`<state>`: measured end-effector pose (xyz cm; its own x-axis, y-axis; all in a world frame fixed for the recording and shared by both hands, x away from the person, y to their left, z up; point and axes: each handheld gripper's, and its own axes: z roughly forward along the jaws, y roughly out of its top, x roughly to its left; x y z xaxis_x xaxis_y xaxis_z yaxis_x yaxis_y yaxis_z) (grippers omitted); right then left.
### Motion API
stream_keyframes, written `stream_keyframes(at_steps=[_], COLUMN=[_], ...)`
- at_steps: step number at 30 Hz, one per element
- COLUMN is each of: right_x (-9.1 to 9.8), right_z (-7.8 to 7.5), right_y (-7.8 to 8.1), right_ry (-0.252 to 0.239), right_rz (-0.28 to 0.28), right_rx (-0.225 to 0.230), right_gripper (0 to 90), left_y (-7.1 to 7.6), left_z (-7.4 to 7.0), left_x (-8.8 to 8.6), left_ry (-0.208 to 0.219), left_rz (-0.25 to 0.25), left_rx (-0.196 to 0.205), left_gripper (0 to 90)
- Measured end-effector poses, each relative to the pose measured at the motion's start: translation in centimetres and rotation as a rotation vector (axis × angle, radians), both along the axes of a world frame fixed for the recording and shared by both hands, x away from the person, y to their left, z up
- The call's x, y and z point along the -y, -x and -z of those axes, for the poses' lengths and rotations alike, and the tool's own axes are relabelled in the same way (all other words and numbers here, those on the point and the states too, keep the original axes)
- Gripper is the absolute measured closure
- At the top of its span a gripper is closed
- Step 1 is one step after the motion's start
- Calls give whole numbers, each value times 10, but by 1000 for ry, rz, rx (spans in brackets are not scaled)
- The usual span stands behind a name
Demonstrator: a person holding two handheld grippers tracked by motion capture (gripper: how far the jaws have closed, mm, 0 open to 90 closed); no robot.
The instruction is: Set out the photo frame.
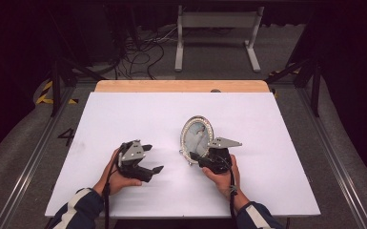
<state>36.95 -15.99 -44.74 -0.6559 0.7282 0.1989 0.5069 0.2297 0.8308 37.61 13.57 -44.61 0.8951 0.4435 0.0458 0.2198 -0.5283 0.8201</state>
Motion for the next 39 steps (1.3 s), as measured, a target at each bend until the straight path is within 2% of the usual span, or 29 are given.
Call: stream_keyframes(at_steps=[2, 4, 6, 8, 10, 13, 15, 18, 20, 22, 24, 27, 28, 31, 33, 39], right_x=[1, 1, 1, 1, 0, -1, -2, -2, -1, 0, 5, 8, 10, 14, 16, 23], right_z=[-1, -1, -2, -3, -3, -4, -5, -8, -11, -12, -16, -18, -18, -19, -18, -24], right_y=[-2, -3, -5, -6, -6, -7, -6, -3, 3, 4, 15, 20, 23, 28, 30, 38], right_ry=[9, 14, 16, 28, 35, 46, 60, 46, 71, 73, 74, 69, 64, 46, 35, -20], right_rz=[-15, -27, -37, -46, -55, -61, -49, -62, -41, -38, -26, -15, 1, 27, 39, 101], right_rx=[-3, -5, -11, -7, 2, 9, 30, 41, 60, 60, 80, 91, 104, 123, 127, 191], right_gripper=[766, 766, 767, 768, 769, 754, 594, 567, 480, 460, 439, 461, 513, 571, 579, 623], left_y=[-9, -16, -23, -29, -34, -39, -44, -47, -49, -50, -52, -54, -54, -56, -56, -57], left_z=[0, -1, 0, -1, -1, -1, -1, -1, 0, 0, 0, -1, -1, -3, -4, -4], left_x=[15, 27, 36, 41, 46, 48, 50, 52, 55, 56, 58, 59, 60, 63, 66, 67], left_ry=[-24, -30, -20, -17, -9, 19, 48, 55, 52, 47, 55, 68, 77, 94, 96, 111], left_rz=[48, 65, 75, 83, 92, 85, 80, 67, 56, 49, 44, 44, 45, 55, 43, 32], left_rx=[-9, -6, -26, -23, -36, -44, -50, -40, -46, -42, -45, -47, -51, -53, -42, -52], left_gripper=[123, 123, 118, 117, 122, 121, 121, 129, 149, 149, 151, 151, 155, 189, 223, 260])
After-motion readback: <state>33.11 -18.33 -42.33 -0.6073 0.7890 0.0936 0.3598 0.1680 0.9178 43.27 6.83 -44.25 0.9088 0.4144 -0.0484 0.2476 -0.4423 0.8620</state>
